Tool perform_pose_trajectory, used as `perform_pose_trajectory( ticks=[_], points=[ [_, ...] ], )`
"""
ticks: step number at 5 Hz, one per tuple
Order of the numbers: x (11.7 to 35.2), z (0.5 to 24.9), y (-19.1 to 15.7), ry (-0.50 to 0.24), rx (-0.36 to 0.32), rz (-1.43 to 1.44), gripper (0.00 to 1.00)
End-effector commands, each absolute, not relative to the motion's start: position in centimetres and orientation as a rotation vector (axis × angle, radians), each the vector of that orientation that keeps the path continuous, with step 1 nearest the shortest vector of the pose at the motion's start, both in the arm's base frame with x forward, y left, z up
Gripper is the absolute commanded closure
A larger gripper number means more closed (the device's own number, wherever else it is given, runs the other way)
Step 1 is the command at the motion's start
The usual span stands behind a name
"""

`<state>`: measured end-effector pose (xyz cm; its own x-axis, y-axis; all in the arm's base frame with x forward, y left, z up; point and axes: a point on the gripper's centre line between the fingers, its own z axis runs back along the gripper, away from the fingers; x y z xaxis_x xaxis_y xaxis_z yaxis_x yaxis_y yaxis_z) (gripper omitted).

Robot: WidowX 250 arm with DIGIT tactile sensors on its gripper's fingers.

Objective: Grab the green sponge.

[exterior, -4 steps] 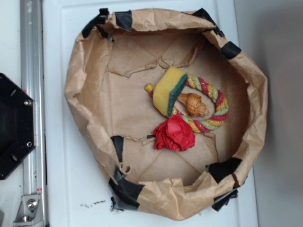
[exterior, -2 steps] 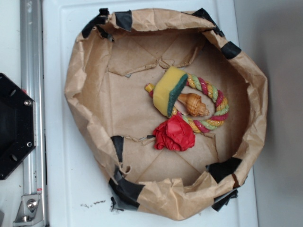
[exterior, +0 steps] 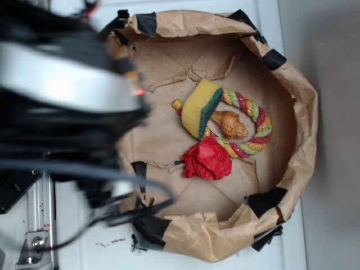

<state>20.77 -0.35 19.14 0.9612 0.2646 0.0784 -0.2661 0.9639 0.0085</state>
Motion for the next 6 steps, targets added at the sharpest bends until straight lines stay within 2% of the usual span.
perform_pose_trajectory(
  ticks=[1, 2, 3, 4, 5, 6],
  points=[
    [26.0, 15.9, 3.4, -0.292, -0.021, 0.777, 0.00],
    [26.1, 12.6, 5.0, -0.217, -0.008, 1.032, 0.00],
    [26.9, 9.7, 5.0, -0.181, -0.008, 1.049, 0.00],
    [26.5, 7.2, 5.6, -0.175, -0.086, 0.915, 0.00],
    [27.6, 6.6, 6.1, -0.188, -0.169, 0.854, 0.00],
    [28.8, 5.8, 5.8, -0.155, -0.175, 0.817, 0.00]
  ],
)
